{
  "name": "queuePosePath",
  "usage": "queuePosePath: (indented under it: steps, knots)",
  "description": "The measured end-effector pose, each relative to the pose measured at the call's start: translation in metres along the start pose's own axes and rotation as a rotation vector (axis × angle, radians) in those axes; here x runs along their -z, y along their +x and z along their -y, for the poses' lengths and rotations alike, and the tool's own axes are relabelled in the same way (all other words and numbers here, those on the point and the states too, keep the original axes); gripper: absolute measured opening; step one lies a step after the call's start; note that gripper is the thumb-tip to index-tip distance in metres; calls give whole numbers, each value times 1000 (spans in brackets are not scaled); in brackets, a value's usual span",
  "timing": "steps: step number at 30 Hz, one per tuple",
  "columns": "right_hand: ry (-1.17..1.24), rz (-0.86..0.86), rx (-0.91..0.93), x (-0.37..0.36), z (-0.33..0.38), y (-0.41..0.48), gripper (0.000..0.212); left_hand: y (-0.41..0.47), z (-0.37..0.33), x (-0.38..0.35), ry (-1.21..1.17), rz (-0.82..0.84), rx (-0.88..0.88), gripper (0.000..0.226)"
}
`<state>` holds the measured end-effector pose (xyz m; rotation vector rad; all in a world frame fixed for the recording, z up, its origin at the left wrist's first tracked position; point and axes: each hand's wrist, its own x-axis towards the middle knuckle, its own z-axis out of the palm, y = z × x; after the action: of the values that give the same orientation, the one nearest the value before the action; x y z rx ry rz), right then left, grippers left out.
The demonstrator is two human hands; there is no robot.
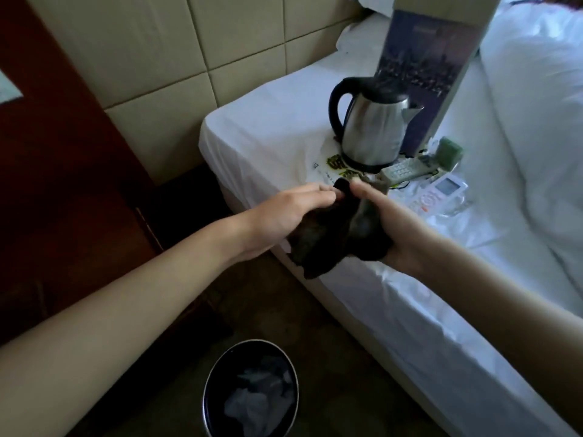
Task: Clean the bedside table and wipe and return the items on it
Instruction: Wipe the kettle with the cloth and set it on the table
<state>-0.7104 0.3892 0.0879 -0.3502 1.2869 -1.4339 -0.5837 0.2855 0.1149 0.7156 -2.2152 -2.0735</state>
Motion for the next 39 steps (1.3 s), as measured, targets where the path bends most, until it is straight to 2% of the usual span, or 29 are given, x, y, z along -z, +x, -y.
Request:
queuePosePath:
  steps: [2,5,8,10,11,13,15,17,19,23,27,30,34,39]
  knots:
    - [35,-149,63,7,22,8,40,16,-28,13,52,20,10,28]
    - [-27,-320,187,35,61,20,16,55,-56,30,244,-61,14,22]
    - [-228,-364,269,71,92,45,15,112,-71,45,359,-163,7,14]
    - [-421,-365,349,93,109,68,18,156,-73,57,513,-195,-73,8]
    - [-504,-350,395,103,117,80,21,178,-71,65,625,-186,-119,15]
    - [-599,-288,492,119,131,104,26,221,-68,84,872,-105,-189,52]
    - [-631,-188,589,132,142,125,31,258,-66,102,1010,-51,-229,80]
    - [-703,-87,648,144,152,141,33,289,-65,118,982,-56,-229,93]
    - [-767,-20,674,154,159,154,32,318,-66,128,909,-51,-192,92]
    - [-850,-22,723,168,177,171,35,364,-74,137,846,27,-64,61]
    - [-801,-49,726,175,189,181,35,389,-79,138,955,75,3,36]
    - [-766,-25,721,173,196,182,32,383,-76,133,792,115,-24,30]
    - [-772,-53,799,162,217,171,29,351,-82,134,549,80,-27,42]
    - [-725,-115,912,134,243,153,38,272,-111,140,419,-67,-61,59]
